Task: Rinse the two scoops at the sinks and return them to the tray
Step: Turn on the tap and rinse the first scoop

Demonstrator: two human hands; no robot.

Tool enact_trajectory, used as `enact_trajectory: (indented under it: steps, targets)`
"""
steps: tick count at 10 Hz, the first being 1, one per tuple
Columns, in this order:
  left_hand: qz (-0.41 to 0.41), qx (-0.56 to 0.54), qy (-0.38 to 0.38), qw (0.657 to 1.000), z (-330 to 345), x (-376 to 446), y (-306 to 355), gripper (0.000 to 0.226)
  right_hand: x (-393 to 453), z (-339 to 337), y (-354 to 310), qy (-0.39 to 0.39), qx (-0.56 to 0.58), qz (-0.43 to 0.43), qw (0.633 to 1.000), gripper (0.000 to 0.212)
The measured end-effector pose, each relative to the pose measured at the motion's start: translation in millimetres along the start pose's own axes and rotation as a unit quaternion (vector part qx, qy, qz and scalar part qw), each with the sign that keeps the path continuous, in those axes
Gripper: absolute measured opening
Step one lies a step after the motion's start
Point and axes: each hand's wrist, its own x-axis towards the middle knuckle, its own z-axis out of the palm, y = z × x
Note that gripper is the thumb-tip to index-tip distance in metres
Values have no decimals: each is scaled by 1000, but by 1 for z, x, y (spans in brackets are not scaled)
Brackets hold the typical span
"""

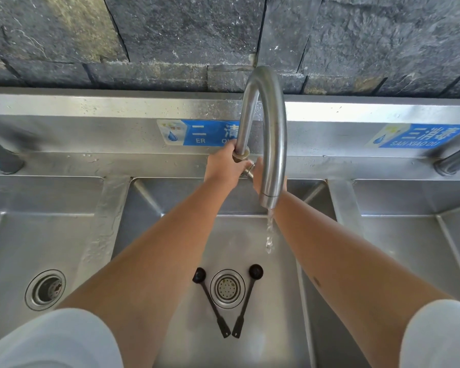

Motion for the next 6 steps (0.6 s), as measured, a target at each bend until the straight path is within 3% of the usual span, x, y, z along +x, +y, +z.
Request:
enact_trajectory:
  steps: [1,2,3,4,5,6]
  targets:
    - [-43,-3,-8,999,4,-5,-16,68,-15,3,0,-26,54,50,997,38]
    - [-77,-22,21,997,9,-34,-34,82,-48,2,7,-8,38,85,996,56]
    - [-115,-64,6,991,32,-78,-71,63,-85,4,34,-21,37,101,994,45]
    - [-181,-152,-52,970,54,-120,-106,27,-120,19,73,-72,41,124,989,26]
    - [-261,-200,-75,941,68,-163,-128,19,-155,26,115,-102,90,214,967,14]
    - [-307,-235,-126,914,83,-188,-152,24,-175,29,154,-108,110,252,955,14]
